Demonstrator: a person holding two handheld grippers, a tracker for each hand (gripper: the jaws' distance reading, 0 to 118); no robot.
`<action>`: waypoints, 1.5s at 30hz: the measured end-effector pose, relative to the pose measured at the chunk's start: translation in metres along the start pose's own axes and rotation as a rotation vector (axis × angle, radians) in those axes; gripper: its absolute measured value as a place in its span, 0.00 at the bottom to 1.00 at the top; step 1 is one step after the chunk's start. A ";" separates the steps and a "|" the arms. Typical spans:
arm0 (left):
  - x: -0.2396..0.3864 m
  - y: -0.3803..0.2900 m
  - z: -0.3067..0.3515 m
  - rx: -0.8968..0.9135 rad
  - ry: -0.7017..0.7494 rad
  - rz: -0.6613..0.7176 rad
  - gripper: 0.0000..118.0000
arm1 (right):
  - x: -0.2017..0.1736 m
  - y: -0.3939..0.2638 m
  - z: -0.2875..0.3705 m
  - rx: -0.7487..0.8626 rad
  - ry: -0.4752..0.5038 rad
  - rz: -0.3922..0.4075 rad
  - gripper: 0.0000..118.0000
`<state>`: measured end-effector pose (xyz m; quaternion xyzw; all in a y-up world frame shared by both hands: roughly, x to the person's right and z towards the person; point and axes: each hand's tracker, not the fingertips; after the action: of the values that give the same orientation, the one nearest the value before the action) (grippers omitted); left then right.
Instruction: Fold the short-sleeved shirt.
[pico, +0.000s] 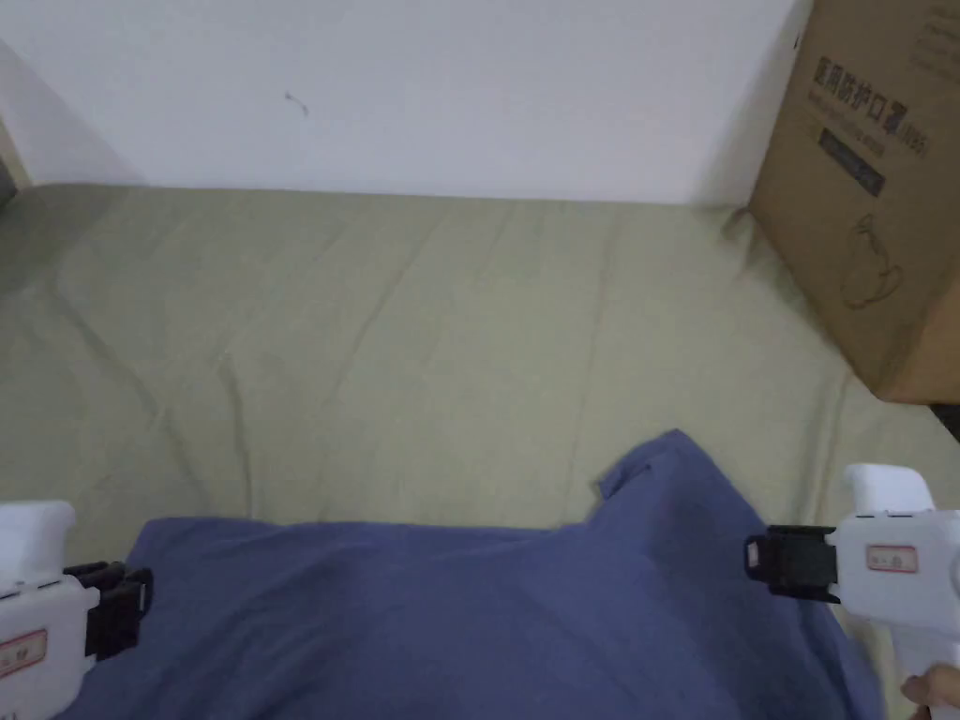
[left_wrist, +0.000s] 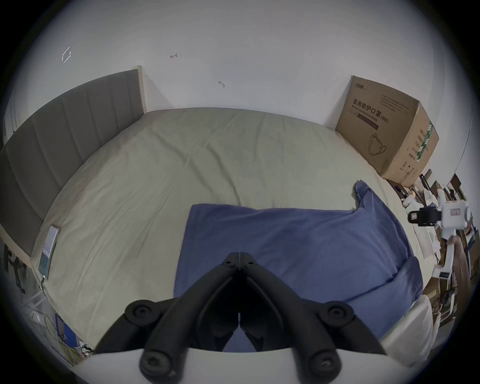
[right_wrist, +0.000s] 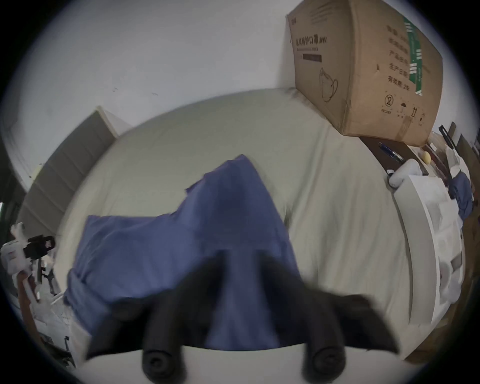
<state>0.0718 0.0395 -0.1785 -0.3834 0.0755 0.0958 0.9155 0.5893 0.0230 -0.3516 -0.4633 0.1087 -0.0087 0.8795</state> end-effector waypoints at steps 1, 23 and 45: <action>0.000 0.004 -0.008 -0.010 -0.005 0.008 0.00 | 0.004 0.009 -0.019 -0.008 -0.001 0.005 0.76; -0.005 0.023 -0.087 -0.184 0.014 0.014 0.91 | 0.029 0.035 -0.076 -0.095 -0.020 -0.023 0.00; -0.007 0.059 -0.163 -0.248 0.121 -0.037 0.00 | 0.032 0.044 -0.051 -0.055 0.050 -0.091 0.00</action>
<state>0.0410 -0.0375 -0.3311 -0.4998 0.1110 0.0642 0.8566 0.6062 0.0025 -0.4210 -0.4916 0.1098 -0.0574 0.8620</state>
